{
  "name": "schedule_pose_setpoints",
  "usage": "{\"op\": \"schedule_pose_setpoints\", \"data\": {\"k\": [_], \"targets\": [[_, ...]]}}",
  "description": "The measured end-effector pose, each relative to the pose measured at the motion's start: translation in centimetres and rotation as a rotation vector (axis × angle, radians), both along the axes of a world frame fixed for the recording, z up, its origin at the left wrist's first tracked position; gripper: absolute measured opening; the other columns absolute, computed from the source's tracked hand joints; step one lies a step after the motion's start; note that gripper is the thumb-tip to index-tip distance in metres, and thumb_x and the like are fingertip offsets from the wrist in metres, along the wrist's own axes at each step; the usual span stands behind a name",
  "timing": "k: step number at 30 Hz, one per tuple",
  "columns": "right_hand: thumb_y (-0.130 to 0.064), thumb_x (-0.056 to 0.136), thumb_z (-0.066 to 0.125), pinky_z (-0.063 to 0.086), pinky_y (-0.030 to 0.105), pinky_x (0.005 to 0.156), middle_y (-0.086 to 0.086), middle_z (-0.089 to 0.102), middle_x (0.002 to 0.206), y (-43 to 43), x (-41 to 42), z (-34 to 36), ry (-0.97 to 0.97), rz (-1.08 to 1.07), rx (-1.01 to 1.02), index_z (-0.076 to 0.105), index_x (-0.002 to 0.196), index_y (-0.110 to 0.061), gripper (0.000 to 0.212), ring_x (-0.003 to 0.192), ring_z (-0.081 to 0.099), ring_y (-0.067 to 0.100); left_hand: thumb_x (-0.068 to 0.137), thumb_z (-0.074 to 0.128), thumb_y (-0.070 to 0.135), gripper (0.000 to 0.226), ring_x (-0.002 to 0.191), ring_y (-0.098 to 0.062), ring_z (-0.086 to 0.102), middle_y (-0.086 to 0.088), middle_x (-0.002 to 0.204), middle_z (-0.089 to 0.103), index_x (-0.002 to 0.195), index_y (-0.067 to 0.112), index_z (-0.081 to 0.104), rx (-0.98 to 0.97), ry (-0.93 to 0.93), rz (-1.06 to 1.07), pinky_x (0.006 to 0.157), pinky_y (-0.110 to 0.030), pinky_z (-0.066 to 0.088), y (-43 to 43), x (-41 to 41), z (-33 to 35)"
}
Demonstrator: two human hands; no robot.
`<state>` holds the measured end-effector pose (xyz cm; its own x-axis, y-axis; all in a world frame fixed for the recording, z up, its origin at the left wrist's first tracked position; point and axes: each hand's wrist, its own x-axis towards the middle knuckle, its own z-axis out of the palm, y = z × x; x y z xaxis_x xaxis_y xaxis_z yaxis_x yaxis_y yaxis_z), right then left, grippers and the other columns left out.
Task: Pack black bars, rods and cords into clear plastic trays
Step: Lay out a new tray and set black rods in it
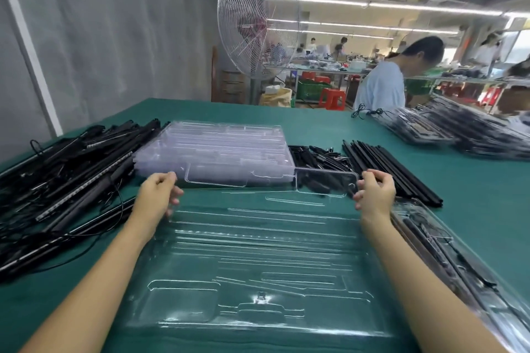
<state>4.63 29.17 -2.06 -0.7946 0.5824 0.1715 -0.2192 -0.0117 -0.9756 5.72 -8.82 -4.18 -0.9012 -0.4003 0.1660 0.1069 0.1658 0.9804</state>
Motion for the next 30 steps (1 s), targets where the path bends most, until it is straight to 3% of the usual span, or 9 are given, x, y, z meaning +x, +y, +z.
{"op": "schedule_pose_setpoints", "data": {"k": [2,5,11,14,15,18,23,26,30], "targets": [[-0.034,0.089,0.059,0.036,0.023,0.055,0.006,0.052,0.089,-0.6,-0.3,-0.1,0.000,0.014,0.306,0.045,0.115,-0.015,0.034,0.066,0.047,0.010,0.102,0.036,0.028,0.028,0.044,-0.007,0.046,-0.002,0.064,0.056,0.078,0.018,0.048,-0.014,0.071,0.042,0.031,-0.014,0.029,0.7,-0.3,0.2],[-0.035,0.088,0.063,0.034,0.025,0.067,0.006,0.046,0.097,-1.2,-0.9,-0.5,-0.065,-0.032,0.678,0.050,0.116,-0.011,0.039,0.072,0.043,0.008,0.103,0.029,0.032,0.035,0.043,-0.013,0.044,-0.002,0.060,0.054,0.073,0.019,0.043,-0.071,0.123,0.113,0.040,-0.021,0.033,1.1,-0.7,0.1],[-0.033,0.093,0.055,0.034,0.027,0.071,0.005,0.045,0.098,-1.9,-2.3,-0.5,-0.149,-0.027,0.790,0.055,0.106,-0.012,0.024,0.077,0.045,0.014,0.102,0.031,0.033,0.039,0.047,-0.019,0.044,-0.005,0.059,0.054,0.071,0.016,0.046,-0.086,0.134,0.174,0.050,-0.029,0.036,0.6,-1.6,-0.2],[-0.025,0.097,0.044,0.032,0.030,0.064,0.011,0.047,0.088,-1.3,-2.8,-0.6,-0.199,0.047,0.791,0.055,0.075,-0.012,0.028,0.082,0.045,0.024,0.102,0.036,0.027,0.035,0.048,-0.021,0.049,-0.007,0.061,0.057,0.076,0.011,0.053,-0.115,0.052,0.117,0.051,-0.028,0.037,-0.3,-2.1,-0.9],[-0.021,0.097,0.043,0.035,0.032,0.067,0.014,0.049,0.089,-0.8,-3.0,-0.7,-0.224,0.063,0.797,0.059,0.076,-0.012,0.028,0.085,0.047,0.026,0.101,0.038,0.026,0.032,0.050,-0.022,0.052,-0.008,0.064,0.060,0.081,0.010,0.056,-0.145,-0.003,0.067,0.050,-0.028,0.038,-0.8,-2.3,-1.3],[-0.004,0.093,0.039,0.043,0.033,0.082,0.018,0.049,0.116,1.2,-3.5,-0.2,-0.295,0.032,0.869,0.058,0.119,-0.007,0.033,0.092,0.051,0.027,0.097,0.049,0.026,0.020,0.065,-0.022,0.062,-0.006,0.078,0.067,0.096,0.009,0.060,-0.173,-0.118,-0.055,0.044,-0.026,0.043,-2.3,-2.4,-2.4],[-0.005,0.090,0.039,0.038,0.042,0.092,0.022,0.051,0.121,5.7,-4.8,1.7,-0.547,-0.177,1.084,0.055,0.115,-0.001,0.029,0.114,0.040,0.037,0.081,0.072,0.018,0.035,0.075,-0.014,0.065,0.001,0.087,0.070,0.110,0.023,0.053,-0.179,-0.145,-0.144,0.049,-0.022,0.046,-3.0,-1.9,-2.9],[-0.012,0.095,0.039,0.036,0.043,0.095,0.021,0.049,0.126,7.5,-4.9,1.3,-0.722,-0.210,1.141,0.050,0.117,-0.001,0.026,0.119,0.038,0.037,0.074,0.077,0.011,0.045,0.069,-0.008,0.064,0.005,0.078,0.072,0.096,0.042,0.054,-0.171,-0.023,-0.140,0.053,-0.023,0.047,-2.8,-1.3,-2.7],[-0.013,0.097,0.046,0.037,0.044,0.097,0.025,0.046,0.128,8.5,-5.2,0.7,-0.772,-0.233,1.158,0.052,0.117,0.004,0.027,0.120,0.038,0.039,0.070,0.079,0.014,0.026,0.057,0.002,0.058,0.008,0.072,0.069,0.074,0.032,0.061,-0.194,0.082,-0.117,0.053,-0.018,0.046,-2.7,-0.9,-2.3]]}}
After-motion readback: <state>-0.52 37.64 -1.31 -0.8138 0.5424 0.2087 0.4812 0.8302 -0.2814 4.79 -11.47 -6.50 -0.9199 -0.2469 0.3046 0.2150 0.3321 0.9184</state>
